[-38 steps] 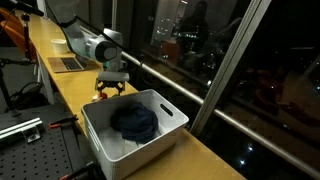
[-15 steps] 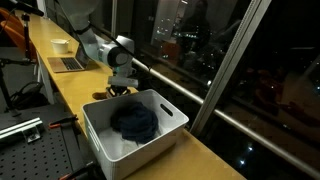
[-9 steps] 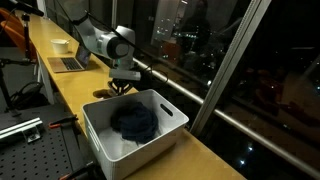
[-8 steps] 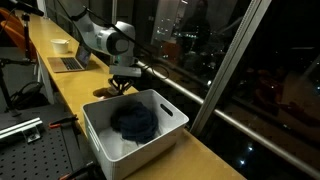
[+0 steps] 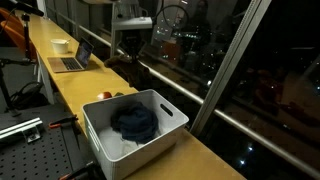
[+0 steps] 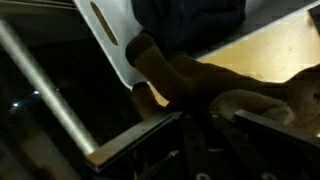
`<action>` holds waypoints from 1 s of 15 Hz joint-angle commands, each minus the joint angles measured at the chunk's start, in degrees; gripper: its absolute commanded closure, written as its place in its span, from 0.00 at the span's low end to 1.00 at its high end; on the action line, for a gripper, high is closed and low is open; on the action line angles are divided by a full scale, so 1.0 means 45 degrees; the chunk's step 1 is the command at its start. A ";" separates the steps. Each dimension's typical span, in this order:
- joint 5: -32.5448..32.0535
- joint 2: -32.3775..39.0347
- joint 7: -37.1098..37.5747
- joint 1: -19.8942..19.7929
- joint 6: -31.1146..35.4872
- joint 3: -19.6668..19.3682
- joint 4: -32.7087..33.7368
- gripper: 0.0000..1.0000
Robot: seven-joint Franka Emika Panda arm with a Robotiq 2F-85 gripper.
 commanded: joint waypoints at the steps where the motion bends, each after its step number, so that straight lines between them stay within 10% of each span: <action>1: 0.0521 -0.2225 -0.0917 -0.0397 -0.0428 -0.1081 -0.0972 0.98; 4: 0.0643 -0.2814 -0.1461 -0.0569 -0.0359 -0.2032 -0.1435 0.98; 5: 0.0731 -0.2901 -0.1616 -0.0587 -0.0282 -0.2268 -0.1624 0.68; 15: 0.1110 -0.2548 -0.1408 -0.0008 -0.0235 -0.2173 -0.1976 0.04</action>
